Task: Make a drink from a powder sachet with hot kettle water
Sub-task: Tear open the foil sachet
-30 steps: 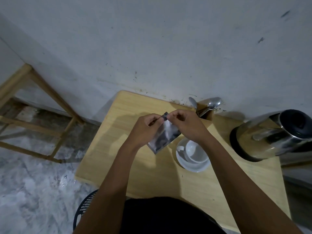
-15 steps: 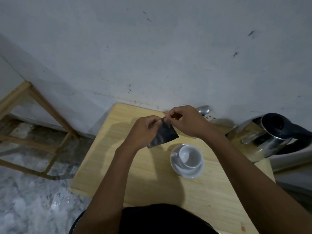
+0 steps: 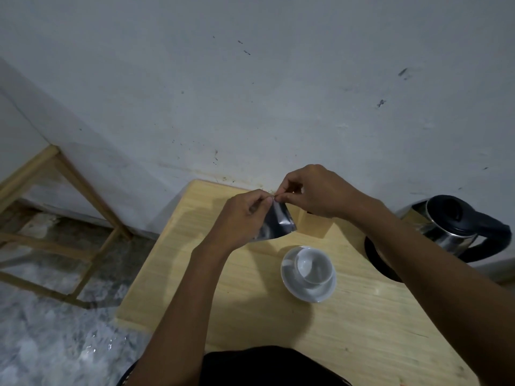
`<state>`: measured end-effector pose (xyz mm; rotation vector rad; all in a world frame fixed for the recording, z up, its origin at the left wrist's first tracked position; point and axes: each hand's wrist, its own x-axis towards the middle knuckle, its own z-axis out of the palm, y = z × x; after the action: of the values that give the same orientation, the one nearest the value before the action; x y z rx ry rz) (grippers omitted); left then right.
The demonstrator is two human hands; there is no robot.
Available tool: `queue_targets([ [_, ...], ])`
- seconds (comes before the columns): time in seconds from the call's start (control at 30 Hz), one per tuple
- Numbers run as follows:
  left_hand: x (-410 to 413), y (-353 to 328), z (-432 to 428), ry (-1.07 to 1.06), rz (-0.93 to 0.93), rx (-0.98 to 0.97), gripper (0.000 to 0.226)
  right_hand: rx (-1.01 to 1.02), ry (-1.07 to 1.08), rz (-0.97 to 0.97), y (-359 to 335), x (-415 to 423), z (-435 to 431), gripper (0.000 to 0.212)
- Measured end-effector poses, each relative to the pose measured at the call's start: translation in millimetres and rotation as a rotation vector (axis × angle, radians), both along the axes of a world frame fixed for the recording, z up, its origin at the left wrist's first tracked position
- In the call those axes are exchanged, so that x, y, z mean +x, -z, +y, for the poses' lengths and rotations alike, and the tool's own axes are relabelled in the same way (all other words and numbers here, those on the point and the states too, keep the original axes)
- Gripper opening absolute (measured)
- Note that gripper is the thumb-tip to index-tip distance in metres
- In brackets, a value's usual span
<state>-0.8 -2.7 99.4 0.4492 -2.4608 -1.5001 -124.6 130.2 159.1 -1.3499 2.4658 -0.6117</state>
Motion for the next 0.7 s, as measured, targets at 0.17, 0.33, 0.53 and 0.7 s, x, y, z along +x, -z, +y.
queue_targets([
  [0.17,3,-5,2,-0.03,0.002,0.014,0.019,-0.029,-0.026,0.009,-6,4,-3,0.009],
  [0.33,5,-10,2,-0.041,0.067,0.033,0.022,-0.07,-0.057,0.019,-6,8,-4,0.01],
  [0.53,6,-22,1,-0.092,0.108,0.161,0.03,-0.205,-0.11,0.082,2,12,-6,0.005],
  [0.7,5,-25,0,-0.105,0.089,0.307,0.03,-0.371,-0.149,0.236,11,16,-5,0.003],
])
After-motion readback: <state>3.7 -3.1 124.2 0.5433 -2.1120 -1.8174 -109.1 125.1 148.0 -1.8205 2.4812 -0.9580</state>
